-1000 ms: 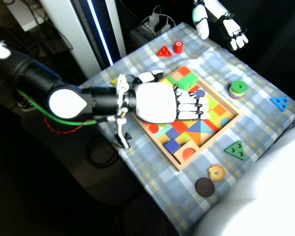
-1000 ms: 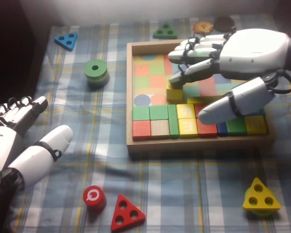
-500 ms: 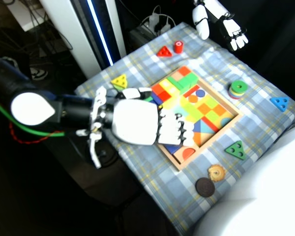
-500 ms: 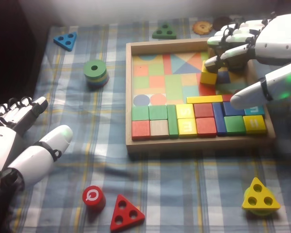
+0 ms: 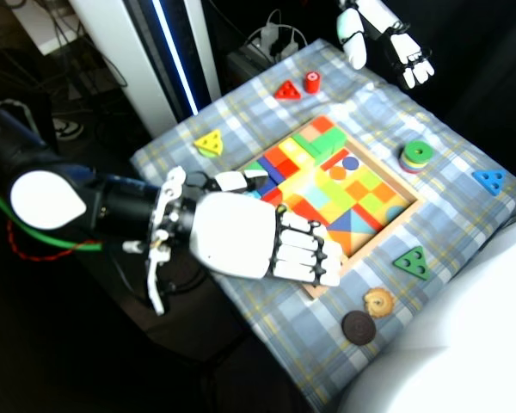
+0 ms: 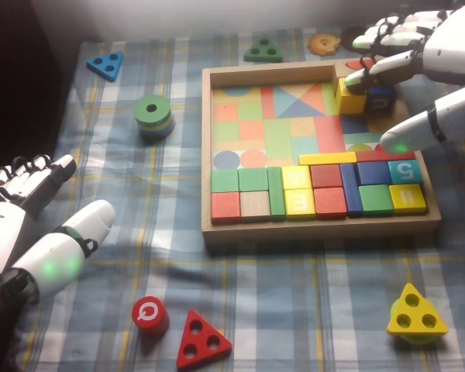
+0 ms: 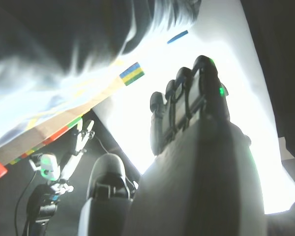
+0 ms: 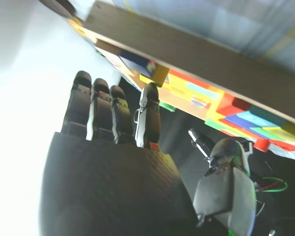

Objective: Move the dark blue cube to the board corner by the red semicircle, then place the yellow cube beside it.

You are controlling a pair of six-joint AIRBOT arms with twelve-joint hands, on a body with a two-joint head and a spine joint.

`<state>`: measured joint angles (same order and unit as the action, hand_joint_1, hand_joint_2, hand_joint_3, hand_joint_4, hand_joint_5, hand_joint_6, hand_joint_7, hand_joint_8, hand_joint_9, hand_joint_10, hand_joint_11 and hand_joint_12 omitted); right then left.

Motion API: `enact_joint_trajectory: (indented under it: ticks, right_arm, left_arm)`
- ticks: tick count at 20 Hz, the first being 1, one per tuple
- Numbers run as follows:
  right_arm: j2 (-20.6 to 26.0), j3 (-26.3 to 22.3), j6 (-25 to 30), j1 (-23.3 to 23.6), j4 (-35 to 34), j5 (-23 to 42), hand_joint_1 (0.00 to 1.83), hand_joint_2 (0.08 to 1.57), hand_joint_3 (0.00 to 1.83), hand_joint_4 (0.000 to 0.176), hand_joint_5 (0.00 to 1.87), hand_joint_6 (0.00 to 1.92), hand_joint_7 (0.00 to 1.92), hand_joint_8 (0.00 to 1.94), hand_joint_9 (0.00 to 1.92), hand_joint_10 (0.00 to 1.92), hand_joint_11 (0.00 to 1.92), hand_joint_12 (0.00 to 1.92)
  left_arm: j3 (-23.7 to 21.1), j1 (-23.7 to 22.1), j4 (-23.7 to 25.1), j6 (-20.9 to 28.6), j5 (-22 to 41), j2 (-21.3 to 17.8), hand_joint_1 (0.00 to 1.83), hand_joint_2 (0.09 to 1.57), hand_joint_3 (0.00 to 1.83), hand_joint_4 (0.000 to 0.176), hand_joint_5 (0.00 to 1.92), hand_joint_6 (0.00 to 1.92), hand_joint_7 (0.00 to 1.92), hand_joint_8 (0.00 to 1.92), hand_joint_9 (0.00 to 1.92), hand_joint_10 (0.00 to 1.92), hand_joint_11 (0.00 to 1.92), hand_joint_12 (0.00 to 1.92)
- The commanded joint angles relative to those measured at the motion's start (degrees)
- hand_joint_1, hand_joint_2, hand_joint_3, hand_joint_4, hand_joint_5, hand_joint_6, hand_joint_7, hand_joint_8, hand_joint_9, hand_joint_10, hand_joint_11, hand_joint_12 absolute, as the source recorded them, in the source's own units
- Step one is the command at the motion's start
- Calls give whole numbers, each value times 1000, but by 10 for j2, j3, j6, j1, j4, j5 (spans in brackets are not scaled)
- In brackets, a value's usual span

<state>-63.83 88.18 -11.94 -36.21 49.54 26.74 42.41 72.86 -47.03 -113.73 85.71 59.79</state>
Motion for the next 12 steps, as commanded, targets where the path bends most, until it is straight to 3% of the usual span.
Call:
enact_joint_trajectory:
  ticks: [1,2,5,6,7,8,9,10,11,12]
  right_arm:
    - [-2,5,-6,7,-19,11,0,926,0,107,321,0,0,0,0,0,0,0]
    - [-2,6,-7,8,-23,11,0,929,0,122,312,0,0,0,0,0,0,0]
    - [-2,2,-14,16,-35,12,0,936,3,57,304,3,0,0,0,0,0,0]
    - [-2,-3,-15,22,-36,14,0,948,8,44,306,4,0,0,0,0,0,0]
    - [-1,-14,-19,29,-36,19,0,975,19,70,303,2,0,0,0,0,0,0]
    - [4,-20,-27,33,-42,21,0,975,19,70,303,2,0,0,0,0,0,0]
    - [14,-35,-46,40,-55,26,0,970,16,49,317,8,0,0,0,0,0,0]
    - [23,-45,-46,44,-60,33,0,985,23,43,328,12,0,0,0,0,0,0]
    - [33,-55,-46,46,-68,42,0,987,23,53,327,10,0,0,0,0,0,0]
    - [41,-64,-46,46,-76,52,0,982,20,48,316,5,0,0,0,0,0,0]
  left_arm:
    - [1,-3,28,3,65,0,0,1228,8,0,277,10,158,6,117,13,13,6]
    - [1,-3,28,3,65,0,0,1225,6,0,280,11,164,8,122,15,15,8]
    - [0,-3,27,3,65,0,0,1241,14,0,270,6,161,5,103,7,0,0]
    - [0,-3,26,3,65,0,0,1232,9,0,266,4,163,6,105,7,0,0]
    - [0,-3,25,3,65,0,0,1245,16,0,250,0,147,0,87,0,0,0]
    - [0,-3,25,3,65,0,0,1245,16,0,250,0,147,0,87,0,0,0]
    - [0,-2,25,3,65,1,0,1250,17,0,256,3,153,3,91,2,0,0]
    - [0,-2,25,3,65,1,0,1242,14,0,266,7,158,5,98,5,0,0]
    - [0,-2,24,3,65,1,0,1243,14,0,266,6,156,3,93,3,0,0]
    - [0,-2,24,3,65,1,0,1230,7,0,264,5,156,3,99,5,0,0]
